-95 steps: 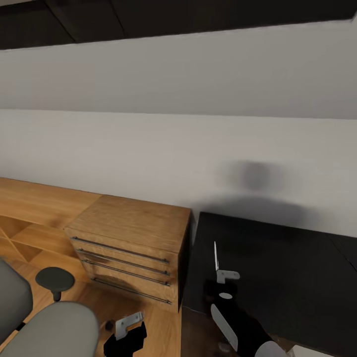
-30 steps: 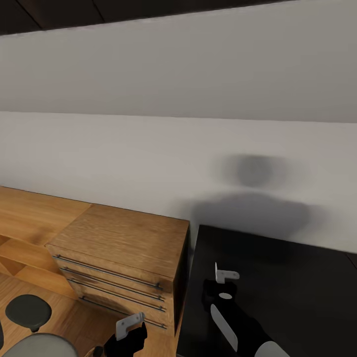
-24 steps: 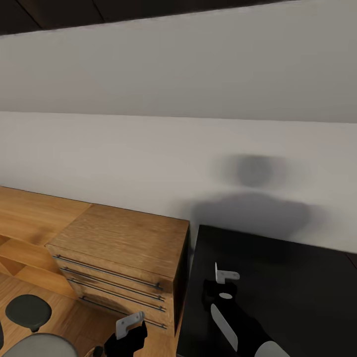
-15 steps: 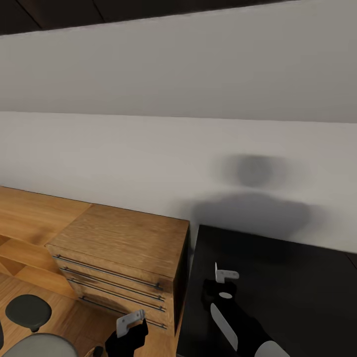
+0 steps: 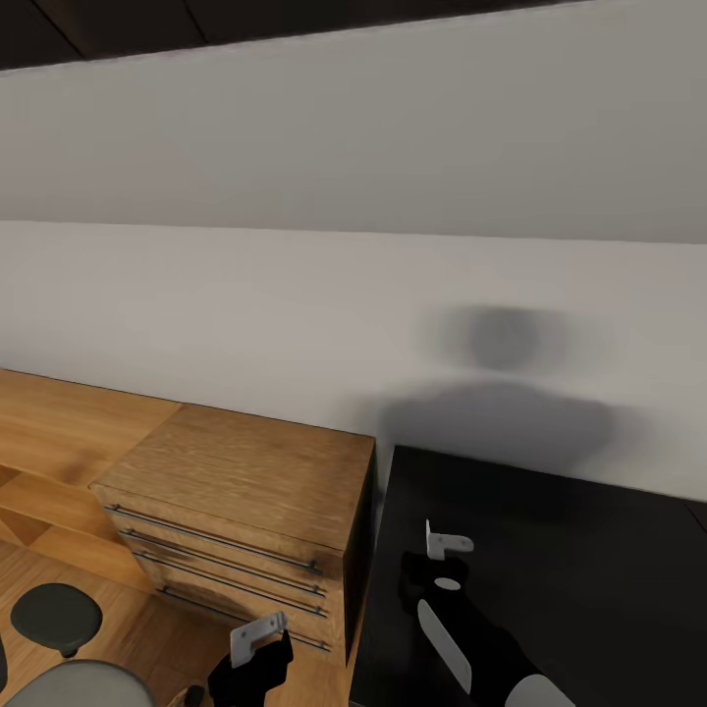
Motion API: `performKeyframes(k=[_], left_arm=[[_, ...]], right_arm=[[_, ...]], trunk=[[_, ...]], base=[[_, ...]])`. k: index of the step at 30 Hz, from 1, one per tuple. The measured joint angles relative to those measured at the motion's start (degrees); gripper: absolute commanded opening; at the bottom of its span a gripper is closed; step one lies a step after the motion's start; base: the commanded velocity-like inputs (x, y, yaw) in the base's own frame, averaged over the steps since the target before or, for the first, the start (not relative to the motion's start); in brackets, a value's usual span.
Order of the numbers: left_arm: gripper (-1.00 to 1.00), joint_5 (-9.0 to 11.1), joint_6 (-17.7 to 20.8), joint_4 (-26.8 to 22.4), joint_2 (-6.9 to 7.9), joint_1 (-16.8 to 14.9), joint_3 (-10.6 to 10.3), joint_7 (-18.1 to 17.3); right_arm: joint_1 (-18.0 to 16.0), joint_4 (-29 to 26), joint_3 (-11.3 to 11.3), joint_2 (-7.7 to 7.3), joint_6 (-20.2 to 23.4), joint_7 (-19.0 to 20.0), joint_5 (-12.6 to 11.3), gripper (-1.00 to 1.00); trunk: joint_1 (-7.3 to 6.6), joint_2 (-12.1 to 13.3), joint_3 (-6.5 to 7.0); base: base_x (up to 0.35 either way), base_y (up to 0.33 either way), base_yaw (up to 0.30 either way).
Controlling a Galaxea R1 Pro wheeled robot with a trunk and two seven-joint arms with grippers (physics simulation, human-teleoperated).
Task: In the bedroom, organize the workspace by keeping the computer under the desk, ensuring the monitor is on the desk, placing the keyboard on the desk next to the monitor, placing the mouse on the desk next to the keyboard, moving the folder from the swivel chair onto the desk next to the mouse, stacking the notebook on top of the folder with the pen on top of the notebook, and positioning the swivel chair next to the desk.
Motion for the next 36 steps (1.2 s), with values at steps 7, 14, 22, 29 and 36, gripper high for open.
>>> performKeyframes(k=[7, 14, 22, 29, 36], left_arm=[[1.0, 0.0, 0.0, 0.02, 0.0, 0.0, 0.02, 0.02], [1.0, 0.0, 0.0, 0.03, 0.0, 0.01, 0.0, 0.09], [1.0, 0.0, 0.0, 0.06, 0.0, 0.0, -0.06, 0.03], [1.0, 0.0, 0.0, 0.01, 0.0, 0.0, -0.18, 0.18], [1.0, 0.0, 0.0, 0.01, -0.02, 0.0, -0.32, -0.03]], right_arm=[[-0.01, -0.05, -0.18, -0.04, 0.01, -0.02, -1.13, 1.0], [0.0, -0.03, -0.21, -0.06, 0.02, -0.03, -1.78, 1.0], [-0.01, 0.1, -0.13, 0.09, 0.1, -0.03, -1.89, 1.0], [-0.03, -0.01, -0.08, 0.05, -0.1, 0.0, -1.79, 1.0], [-0.02, -0.36, -0.07, 0.06, -0.22, -0.03, -1.69, -1.0]], trunk=[[0.21, -0.39, -0.17], [1.32, -2.41, -1.08], [1.75, -3.19, -1.43], [2.41, -4.41, -1.97], [2.85, -5.23, -2.33]], base=[[0.0, 0.0, 0.0], [0.0, 0.0, 0.0], [0.0, 0.0, 0.0], [0.0, 0.0, 0.0], [0.0, 0.0, 0.0]])
